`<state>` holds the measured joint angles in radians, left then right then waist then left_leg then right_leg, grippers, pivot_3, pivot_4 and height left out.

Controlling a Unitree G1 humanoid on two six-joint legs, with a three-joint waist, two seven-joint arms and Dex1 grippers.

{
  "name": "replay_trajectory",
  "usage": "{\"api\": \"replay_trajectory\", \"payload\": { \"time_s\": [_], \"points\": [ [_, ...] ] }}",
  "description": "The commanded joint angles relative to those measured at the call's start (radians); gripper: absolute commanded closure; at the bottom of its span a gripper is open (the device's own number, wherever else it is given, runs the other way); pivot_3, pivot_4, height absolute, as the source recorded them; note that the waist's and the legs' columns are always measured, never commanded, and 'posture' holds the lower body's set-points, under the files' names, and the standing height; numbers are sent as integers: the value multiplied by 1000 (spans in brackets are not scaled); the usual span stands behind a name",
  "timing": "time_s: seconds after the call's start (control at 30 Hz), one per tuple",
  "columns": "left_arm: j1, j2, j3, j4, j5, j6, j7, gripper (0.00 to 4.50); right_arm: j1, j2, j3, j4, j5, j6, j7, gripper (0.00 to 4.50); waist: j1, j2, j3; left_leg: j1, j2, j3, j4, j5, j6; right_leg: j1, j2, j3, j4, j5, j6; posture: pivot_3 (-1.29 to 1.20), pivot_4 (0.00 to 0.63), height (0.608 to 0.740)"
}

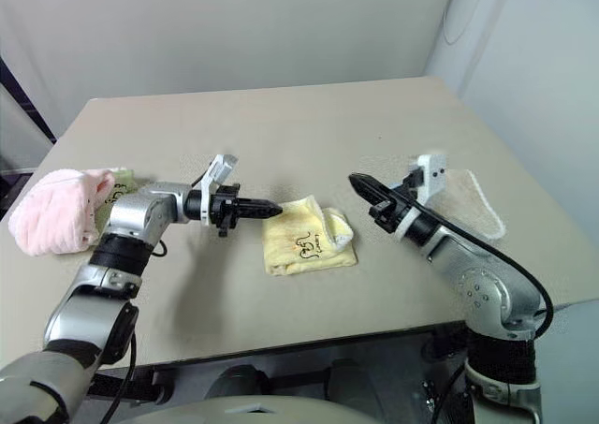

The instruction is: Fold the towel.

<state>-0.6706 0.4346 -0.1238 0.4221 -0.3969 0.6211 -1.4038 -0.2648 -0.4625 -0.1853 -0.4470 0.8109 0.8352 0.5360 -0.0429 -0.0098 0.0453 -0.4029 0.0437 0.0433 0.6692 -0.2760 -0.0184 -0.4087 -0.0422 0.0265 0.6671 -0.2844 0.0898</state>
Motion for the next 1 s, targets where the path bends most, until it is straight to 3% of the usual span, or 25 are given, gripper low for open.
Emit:
{"api": "replay_trajectory", "payload": {
  "time_s": [0.03, 0.13, 0.33, 0.57, 0.7, 0.93, 1.0],
  "points": [
    [9, 10, 30, -84, -23, -31, 15, 4461, -84, -28, 90, -32, 19, 29, 59, 4500, 1, 0, 0, 0, 0, 0, 0, 0, 0, 0, 0, 0, 0, 0, 0, 0, 0, 701],
    [19, -4, 26, -83, -5, -103, 39, 4461, -134, -26, 140, 0, 13, 34, 92, 4500, 7, 0, 0, 0, 0, 0, 3, 0, 0, 1, 0, 0, 0, 0, 0, 0, 0, 701],
    [28, -106, 24, 26, 12, -273, 78, 4461, -165, -22, 309, 231, -157, -9, 142, 4500, 11, 0, 0, -4, -1, 0, 13, 0, 0, 3, -2, -1, 0, 2, 2, 0, 0, 701],
    [44, -190, -33, 274, 119, -478, 75, 4461, -85, 18, 292, 500, -273, -133, 148, 4500, 23, -1, 0, -4, -2, 1, 16, 0, 0, 4, -3, 0, -1, 4, 3, 0, 0, 701],
    [32, -237, -49, 434, 195, -634, 109, 4461, -32, 37, 313, 555, -329, -184, 153, 4500, 26, -1, -1, -4, -1, 1, 15, 0, 0, 3, -2, 0, -1, 4, 4, 0, 0, 701],
    [-11, -267, 6, 484, 163, -631, 84, 4461, -16, 54, 270, 517, -327, -193, 162, 4500, 28, -2, -5, -1, -1, 1, 16, 0, 0, 8, -2, -1, -1, 4, 0, 0, 0, 701],
    [-15, -250, 16, 439, 130, -533, 26, 4461, -17, 57, 251, 483, -308, -195, 172, 4500, 27, -2, -5, -1, -1, 1, 16, 0, 0, 7, -2, -1, -1, 4, 0, 0, 0, 701]
  ]
}}
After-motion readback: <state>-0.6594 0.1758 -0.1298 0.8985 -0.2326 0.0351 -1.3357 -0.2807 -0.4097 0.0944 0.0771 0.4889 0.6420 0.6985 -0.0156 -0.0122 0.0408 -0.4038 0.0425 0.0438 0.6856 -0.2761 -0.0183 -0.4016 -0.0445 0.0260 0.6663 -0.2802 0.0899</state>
